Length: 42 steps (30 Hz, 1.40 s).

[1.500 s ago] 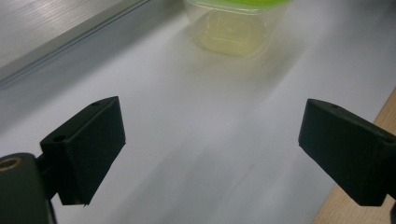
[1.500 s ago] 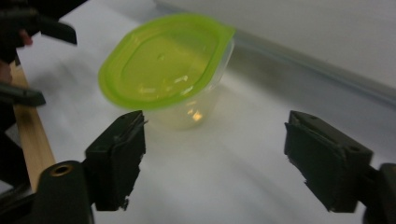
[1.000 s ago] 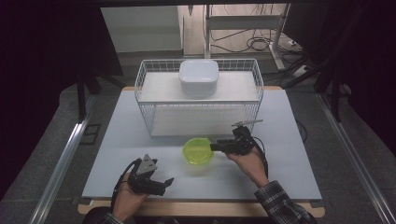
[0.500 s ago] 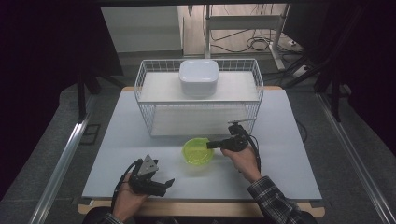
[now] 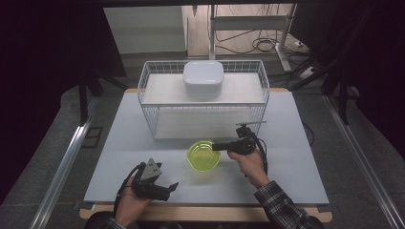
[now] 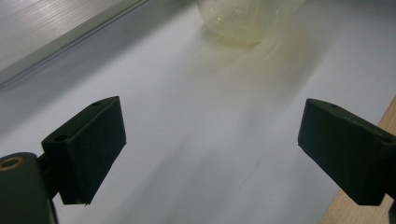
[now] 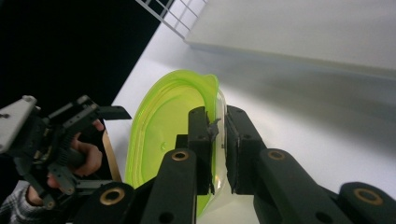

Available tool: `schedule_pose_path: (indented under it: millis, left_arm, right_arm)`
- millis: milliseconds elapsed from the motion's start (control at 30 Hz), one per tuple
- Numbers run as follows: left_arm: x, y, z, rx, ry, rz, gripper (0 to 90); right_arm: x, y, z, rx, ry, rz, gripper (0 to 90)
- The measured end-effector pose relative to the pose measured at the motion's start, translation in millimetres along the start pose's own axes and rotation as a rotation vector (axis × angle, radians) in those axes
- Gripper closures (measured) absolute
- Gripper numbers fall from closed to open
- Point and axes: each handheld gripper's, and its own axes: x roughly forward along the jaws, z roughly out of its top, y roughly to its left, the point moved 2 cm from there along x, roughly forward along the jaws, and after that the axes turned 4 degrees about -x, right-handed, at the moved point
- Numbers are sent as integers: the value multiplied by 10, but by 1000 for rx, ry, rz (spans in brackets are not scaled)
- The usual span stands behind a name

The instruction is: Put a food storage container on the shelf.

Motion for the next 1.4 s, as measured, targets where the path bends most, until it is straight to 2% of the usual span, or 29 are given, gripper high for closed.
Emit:
schedule_pose_path:
  millis: [133, 567, 1067, 1167, 1300, 1400]
  left_arm:
    - [-10, 7, 4, -3, -10, 0, 74]
    - [-14, 2, 7, 0, -16, 0, 65]
    - [-10, 6, 7, 5, -17, 2, 62]
    - [-10, 6, 7, 5, -18, 2, 59]
    - [-4, 4, 6, 4, -20, 0, 57]
    - [-3, 5, 5, 5, -18, -1, 56]
  right_arm:
    - [-87, 72, 18, 0, -28, 23, 819]
    - [-438, 437, 226, -61, -104, 54, 818]
    - [-831, 841, 787, -133, -210, 49, 818]
    - [-881, 878, 871, -132, -226, 50, 818]
    - [-998, 963, 1091, -126, -271, 58, 818]
    - [-1060, 1027, 1239, -132, -297, 45, 818]
